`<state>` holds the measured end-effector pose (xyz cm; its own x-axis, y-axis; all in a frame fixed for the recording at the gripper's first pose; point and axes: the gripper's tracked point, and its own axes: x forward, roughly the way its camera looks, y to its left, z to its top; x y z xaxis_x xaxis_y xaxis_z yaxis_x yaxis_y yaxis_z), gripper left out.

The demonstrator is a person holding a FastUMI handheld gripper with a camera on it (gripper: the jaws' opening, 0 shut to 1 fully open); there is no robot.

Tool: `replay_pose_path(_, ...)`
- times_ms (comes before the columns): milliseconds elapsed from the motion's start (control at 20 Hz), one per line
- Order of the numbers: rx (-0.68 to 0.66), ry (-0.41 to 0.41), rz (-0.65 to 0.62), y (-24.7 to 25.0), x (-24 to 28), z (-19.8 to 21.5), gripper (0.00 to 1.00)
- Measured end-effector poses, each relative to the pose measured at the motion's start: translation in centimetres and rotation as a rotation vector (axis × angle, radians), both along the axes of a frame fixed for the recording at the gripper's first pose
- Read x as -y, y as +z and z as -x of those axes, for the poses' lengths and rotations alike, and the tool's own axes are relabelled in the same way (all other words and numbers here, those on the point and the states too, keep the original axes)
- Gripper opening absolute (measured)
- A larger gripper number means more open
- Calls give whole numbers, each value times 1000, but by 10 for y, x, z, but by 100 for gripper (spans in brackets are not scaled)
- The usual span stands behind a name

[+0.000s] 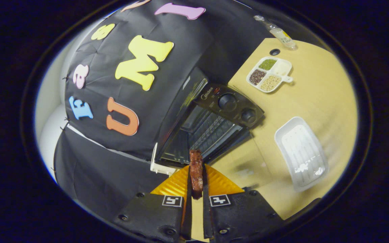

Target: Open the toaster oven, put the food inside, and close the toaster oven door.

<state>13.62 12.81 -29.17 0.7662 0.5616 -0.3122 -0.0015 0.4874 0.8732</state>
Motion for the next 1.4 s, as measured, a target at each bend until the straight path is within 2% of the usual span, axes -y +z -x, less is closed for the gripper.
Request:
replay_pose_path(300, 6, -149, -119, -17, -48, -52, 16)
replay_pose_path(400, 15, -207, -124, -24, -55, -71, 16)
replay_pose_path(650, -8, -280, -97, -45, -76, -112, 16)
replay_pose_path(900, -20, -389, -110, -56, -78, -153, 16)
replay_pose_path(1100, -6, -379, 0, -65, -86, -162, 18)
replay_pose_path(1200, 16, -365, 102, -72, -85, -162, 20)
replay_pose_path(1400, 64, -310, 370, -84, -64, -160, 42)
